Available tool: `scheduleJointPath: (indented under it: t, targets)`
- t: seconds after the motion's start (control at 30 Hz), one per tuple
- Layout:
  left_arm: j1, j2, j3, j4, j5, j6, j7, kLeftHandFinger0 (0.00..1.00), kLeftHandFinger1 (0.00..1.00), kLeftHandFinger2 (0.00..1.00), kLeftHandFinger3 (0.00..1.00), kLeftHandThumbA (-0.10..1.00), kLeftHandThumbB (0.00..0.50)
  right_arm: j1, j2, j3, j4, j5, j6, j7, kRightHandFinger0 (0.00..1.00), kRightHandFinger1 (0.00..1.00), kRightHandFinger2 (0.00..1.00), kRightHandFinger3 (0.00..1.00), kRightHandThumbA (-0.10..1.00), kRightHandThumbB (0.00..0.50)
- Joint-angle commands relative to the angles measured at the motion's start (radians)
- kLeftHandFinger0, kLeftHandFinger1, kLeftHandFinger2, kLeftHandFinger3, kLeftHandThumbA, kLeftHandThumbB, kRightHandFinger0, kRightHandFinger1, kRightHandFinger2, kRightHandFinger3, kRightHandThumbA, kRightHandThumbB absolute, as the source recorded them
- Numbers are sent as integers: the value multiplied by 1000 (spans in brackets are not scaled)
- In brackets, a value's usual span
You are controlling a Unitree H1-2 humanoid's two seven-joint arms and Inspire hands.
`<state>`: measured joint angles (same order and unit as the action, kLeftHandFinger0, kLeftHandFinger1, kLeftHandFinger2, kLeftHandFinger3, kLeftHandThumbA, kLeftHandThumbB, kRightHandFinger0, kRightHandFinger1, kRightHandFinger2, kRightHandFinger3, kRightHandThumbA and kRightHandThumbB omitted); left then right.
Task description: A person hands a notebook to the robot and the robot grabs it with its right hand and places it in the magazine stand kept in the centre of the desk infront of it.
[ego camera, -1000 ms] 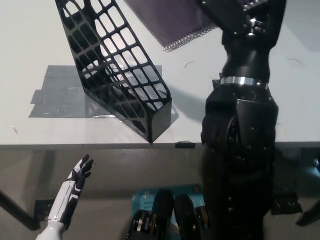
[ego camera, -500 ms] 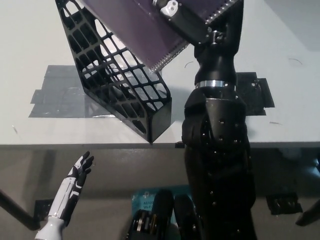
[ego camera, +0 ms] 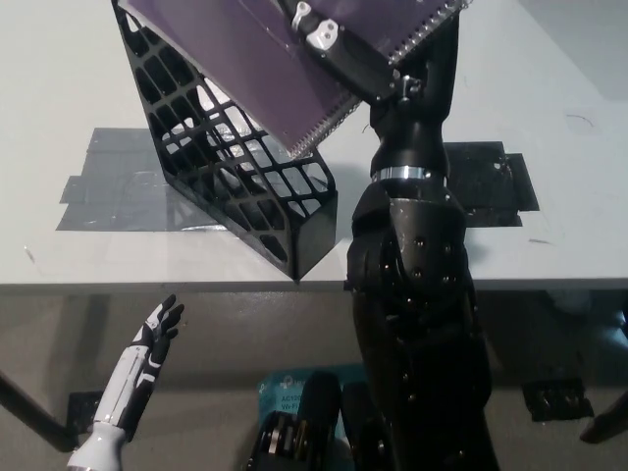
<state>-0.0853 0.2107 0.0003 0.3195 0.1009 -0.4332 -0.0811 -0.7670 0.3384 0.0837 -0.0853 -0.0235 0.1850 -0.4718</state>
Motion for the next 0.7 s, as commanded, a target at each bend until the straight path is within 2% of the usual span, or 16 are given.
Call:
scheduleJointPath:
  t: [0.0, 0.67]
  targets:
    - [-14, 14, -6, -9, 1, -37, 3, 1000, 1000, 1000, 1000, 1000, 500, -47, 42, 0, -22, 11, -106, -4, 0, 0, 0, 0, 802, 0]
    - [-8, 10, -6, -23, 21, -31, 9, 1000, 1000, 1000, 1000, 1000, 500, -73, 42, -71, -123, 38, -70, -15, 0, 0, 0, 0, 774, 0]
